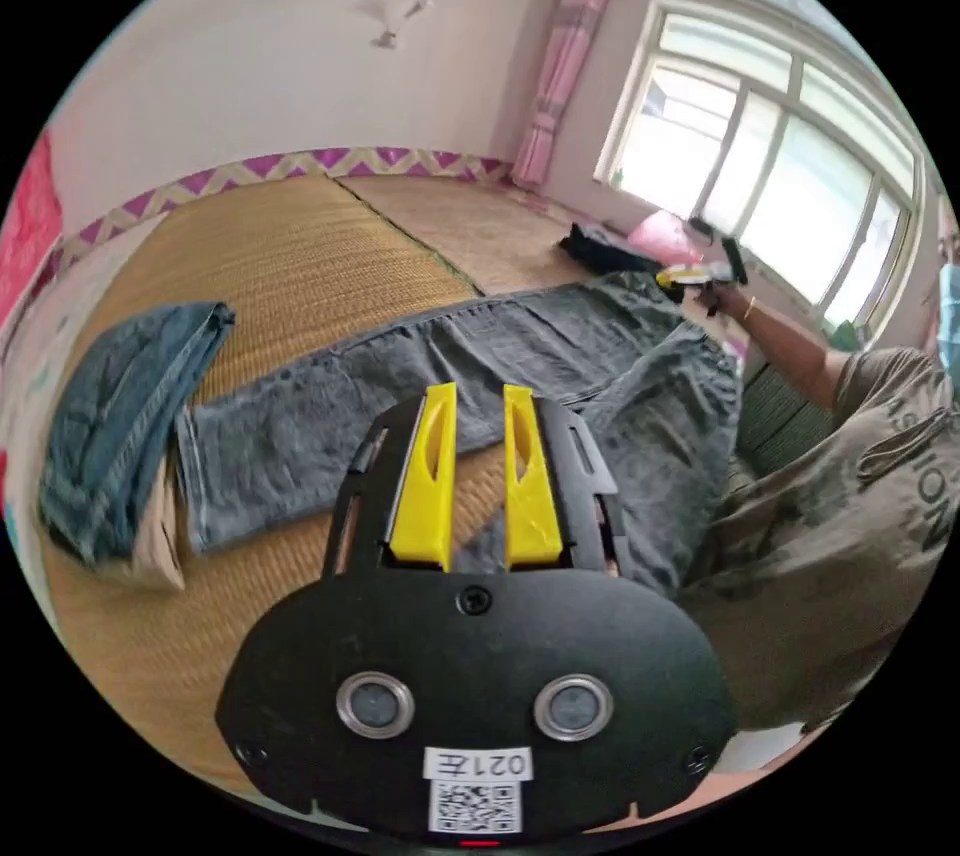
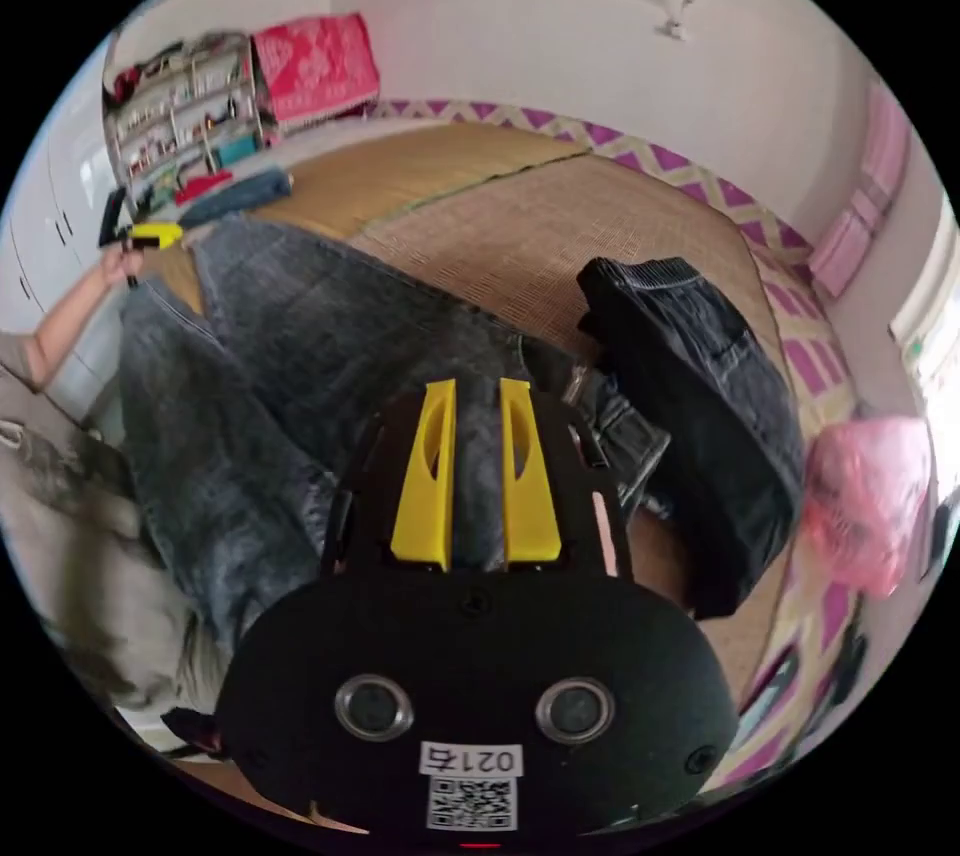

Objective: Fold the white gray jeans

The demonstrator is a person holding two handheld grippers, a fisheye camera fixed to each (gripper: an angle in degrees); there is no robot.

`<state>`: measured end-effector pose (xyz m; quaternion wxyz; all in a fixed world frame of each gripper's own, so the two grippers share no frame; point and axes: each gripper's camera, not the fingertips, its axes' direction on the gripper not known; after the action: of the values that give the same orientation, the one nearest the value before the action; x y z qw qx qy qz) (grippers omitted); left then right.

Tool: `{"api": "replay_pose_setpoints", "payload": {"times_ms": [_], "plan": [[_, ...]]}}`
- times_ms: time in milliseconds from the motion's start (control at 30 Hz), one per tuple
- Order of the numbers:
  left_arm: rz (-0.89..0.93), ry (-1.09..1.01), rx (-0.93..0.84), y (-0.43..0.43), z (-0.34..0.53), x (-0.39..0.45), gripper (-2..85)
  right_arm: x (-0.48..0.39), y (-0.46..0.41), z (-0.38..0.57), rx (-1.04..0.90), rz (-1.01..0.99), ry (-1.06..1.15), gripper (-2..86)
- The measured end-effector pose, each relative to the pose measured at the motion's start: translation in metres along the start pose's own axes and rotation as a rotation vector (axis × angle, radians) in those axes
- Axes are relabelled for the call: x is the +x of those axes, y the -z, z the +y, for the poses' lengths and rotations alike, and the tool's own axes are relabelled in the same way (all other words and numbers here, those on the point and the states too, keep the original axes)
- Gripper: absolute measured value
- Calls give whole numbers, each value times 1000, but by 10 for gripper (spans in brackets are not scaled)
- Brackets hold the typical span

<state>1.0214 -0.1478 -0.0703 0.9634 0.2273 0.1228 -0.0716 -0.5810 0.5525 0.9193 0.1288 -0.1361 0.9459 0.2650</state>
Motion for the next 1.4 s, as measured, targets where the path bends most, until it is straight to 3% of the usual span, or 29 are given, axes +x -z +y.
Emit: {"api": "replay_pose_setpoints", "payload": {"times_ms": [133,333,467,567,633,767,967,1067,1133,1200,1300,1400], "plan": [[-91,-146,-281,-89,-88,-29,105,5,-66,-93,-246,115,232,87],[-86,-201,-368,-143,-148,-67,127,15,-141,-173,-492,88,438,110],[-22,-143,-379,-158,-168,-92,108,44,-166,-213,-613,-181,341,59],[37,-130,-399,-156,-174,-101,25,51,-168,-227,-639,-246,322,4],[99,-133,-452,-156,-187,-100,6,41,-162,-235,-637,-245,389,-4],[51,-174,-480,-161,-210,-88,-3,37,-150,-262,-587,-121,410,-6],[-87,-33,-361,-156,-244,-92,-3,38,-166,-285,-562,24,319,4],[-96,-5,-370,-156,-226,-80,-2,24,-186,-271,-619,31,294,45],[-143,-6,-271,-118,-199,-59,-3,8,-175,-261,-580,54,304,71],[-86,7,-131,-73,-171,-41,-4,-10,-143,-249,-427,22,281,76],[56,-35,3,-12,-117,13,-2,-65,-92,-209,-247,-212,367,39],[138,-116,-94,-7,-67,88,0,-134,-78,-161,-169,-288,473,-3]]}}
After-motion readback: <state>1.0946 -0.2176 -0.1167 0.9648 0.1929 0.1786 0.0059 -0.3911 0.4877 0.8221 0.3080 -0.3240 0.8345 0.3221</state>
